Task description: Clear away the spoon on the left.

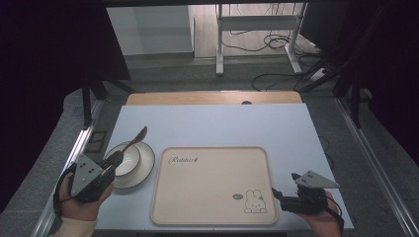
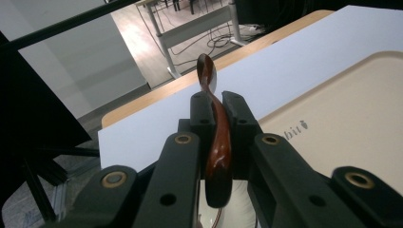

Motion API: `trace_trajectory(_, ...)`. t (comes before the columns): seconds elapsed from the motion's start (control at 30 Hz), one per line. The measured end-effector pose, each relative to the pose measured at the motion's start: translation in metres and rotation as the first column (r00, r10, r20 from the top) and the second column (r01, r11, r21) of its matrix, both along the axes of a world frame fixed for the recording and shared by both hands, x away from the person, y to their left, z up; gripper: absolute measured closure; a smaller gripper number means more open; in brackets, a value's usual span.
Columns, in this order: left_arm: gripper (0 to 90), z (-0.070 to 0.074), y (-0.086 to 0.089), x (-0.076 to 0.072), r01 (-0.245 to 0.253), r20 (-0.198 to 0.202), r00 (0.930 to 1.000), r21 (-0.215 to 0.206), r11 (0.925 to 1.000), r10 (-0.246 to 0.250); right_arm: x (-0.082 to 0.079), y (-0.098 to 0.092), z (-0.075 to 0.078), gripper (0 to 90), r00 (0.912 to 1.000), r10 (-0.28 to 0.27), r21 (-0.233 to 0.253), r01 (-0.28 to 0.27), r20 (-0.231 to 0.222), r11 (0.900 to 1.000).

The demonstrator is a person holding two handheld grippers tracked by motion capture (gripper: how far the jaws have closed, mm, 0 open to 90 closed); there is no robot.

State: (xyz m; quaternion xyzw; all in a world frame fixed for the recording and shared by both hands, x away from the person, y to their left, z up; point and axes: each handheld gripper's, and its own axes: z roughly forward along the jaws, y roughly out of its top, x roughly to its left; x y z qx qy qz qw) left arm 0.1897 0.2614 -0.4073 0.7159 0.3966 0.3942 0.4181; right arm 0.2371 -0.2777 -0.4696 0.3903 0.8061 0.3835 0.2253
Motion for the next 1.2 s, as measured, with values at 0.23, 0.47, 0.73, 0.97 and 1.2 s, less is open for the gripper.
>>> trace_trajectory(0.23,85.3,0.003,-0.006,0.004,0.018,0.004,0.9998,0.003,0.9998,-0.018,0.000,0.000,0.000,16.1,1.0000,0.001,-0.002,-0.001,0.000,1.000)
trace_trajectory(0.47,85.3,0.007,-0.016,0.009,0.044,0.010,0.9990,0.007,0.9990,-0.044,0.000,0.000,0.000,16.2,1.0000,0.000,-0.002,0.000,0.000,1.000)
trace_trajectory(0.73,85.3,0.011,-0.025,0.014,0.065,0.016,0.9978,0.008,0.9979,-0.065,0.000,0.000,0.000,16.2,1.0000,-0.002,-0.001,0.002,-0.001,1.000)
trace_trajectory(0.97,85.3,0.012,-0.029,0.018,0.072,0.011,0.9974,0.010,0.9974,-0.072,0.000,-0.001,0.000,16.2,1.0000,-0.002,-0.001,0.002,0.000,1.000)
trace_trajectory(1.2,85.2,0.010,-0.038,0.021,0.091,0.004,0.9958,0.016,0.9957,-0.091,0.000,0.000,0.000,16.2,1.0000,-0.001,-0.002,0.001,0.000,1.000)
